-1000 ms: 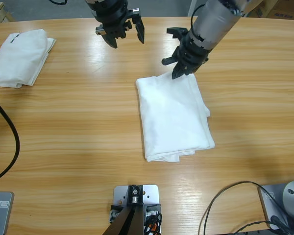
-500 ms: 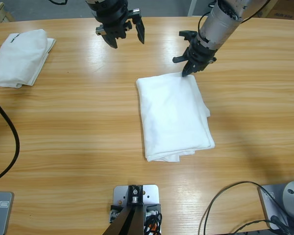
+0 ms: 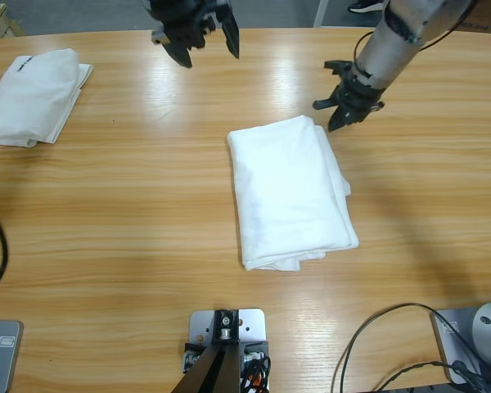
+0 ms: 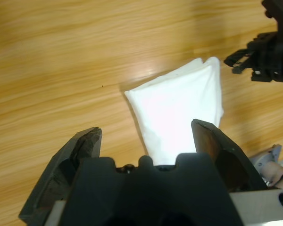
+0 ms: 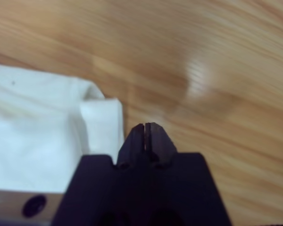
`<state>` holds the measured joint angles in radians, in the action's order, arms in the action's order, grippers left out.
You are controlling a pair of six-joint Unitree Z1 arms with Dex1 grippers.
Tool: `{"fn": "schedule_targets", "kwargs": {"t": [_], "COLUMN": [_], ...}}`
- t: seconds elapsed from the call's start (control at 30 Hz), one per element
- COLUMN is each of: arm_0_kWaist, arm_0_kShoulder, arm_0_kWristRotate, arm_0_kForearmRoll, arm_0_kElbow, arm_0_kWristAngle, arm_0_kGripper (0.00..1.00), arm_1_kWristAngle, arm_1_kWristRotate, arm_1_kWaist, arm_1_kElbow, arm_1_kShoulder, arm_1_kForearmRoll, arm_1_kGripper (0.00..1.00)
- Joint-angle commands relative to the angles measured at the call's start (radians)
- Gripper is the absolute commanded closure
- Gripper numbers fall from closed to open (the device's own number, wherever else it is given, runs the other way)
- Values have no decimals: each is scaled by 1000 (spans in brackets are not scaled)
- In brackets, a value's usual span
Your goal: Fold clothes
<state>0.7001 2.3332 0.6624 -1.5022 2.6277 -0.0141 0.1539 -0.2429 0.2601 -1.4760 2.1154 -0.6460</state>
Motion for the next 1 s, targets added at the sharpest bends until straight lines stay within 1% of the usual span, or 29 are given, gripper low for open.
{"fn": "schedule_targets", "kwargs": {"t": [0.03, 0.13, 0.23, 0.27, 0.33, 0.4, 0.43, 0.5, 0.53, 0.6, 0.67, 0.73, 0.8, 0.83, 0.93, 1.0], "arm_0_kWaist": [-53, -114, -185, -203, -216, -225, -247, -341, -410, -507, -575, -648, -714, -736, -803, -848], "arm_0_kShoulder": [-179, -266, -370, -407, -487, -576, -629, -743, -803, -869, -883, -827, -720, -671, -523, -443], "arm_0_kWristRotate": [-15, -37, -15, 9, 68, 136, 182, 299, 381, 525, 625, 693, 772, 776, 767, 724], "arm_0_kForearmRoll": [-159, -151, -121, -120, -120, -104, -75, 12, 60, 103, 134, 139, 138, 139, 138, 136], "arm_0_kElbow": [10, -111, -231, -279, -415, -590, -690, -886, -974, -1045, -1036, -980, -893, -850, -706, -605], "arm_0_kWristAngle": [9, 86, 115, 110, 49, -26, -44, -44, -34, -38, -68, -68, -57, -56, -59, -73], "arm_0_kGripper": [248, 248, 248, 248, 243, 234, 234, 217, 193, 184, 69, 44, 36, 36, 36, 36], "arm_1_kWristAngle": [-2, -15, -16, -15, -16, -16, -19, -28, -28, -28, -24, -21, -16, -13, -10, -15], "arm_1_kWristRotate": [-30, -41, -44, -44, -44, -41, -36, -26, -25, -24, -24, -24, -24, -24, -27, -27], "arm_1_kWaist": [4, 5, 5, 6, 7, 8, 14, 41, 53, 75, 92, 109, 125, 129, 131, 132], "arm_1_kElbow": [54, 62, 82, 83, 75, 55, 45, 26, 23, 26, 39, 61, 87, 97, 114, 120], "arm_1_kShoulder": [-464, -552, -591, -591, -588, -588, -587, -583, -583, -580, -577, -570, -560, -556, -543, -529], "arm_1_kForearmRoll": [-177, -267, -315, -329, -359, -388, -402, -428, -433, -441, -445, -442, -435, -432, -424, -421], "arm_1_kGripper": [0, 0, 0, 0, 0, 0, 0, 0, 0, 0, 0, 0, 0, 0, 0, 0]}}
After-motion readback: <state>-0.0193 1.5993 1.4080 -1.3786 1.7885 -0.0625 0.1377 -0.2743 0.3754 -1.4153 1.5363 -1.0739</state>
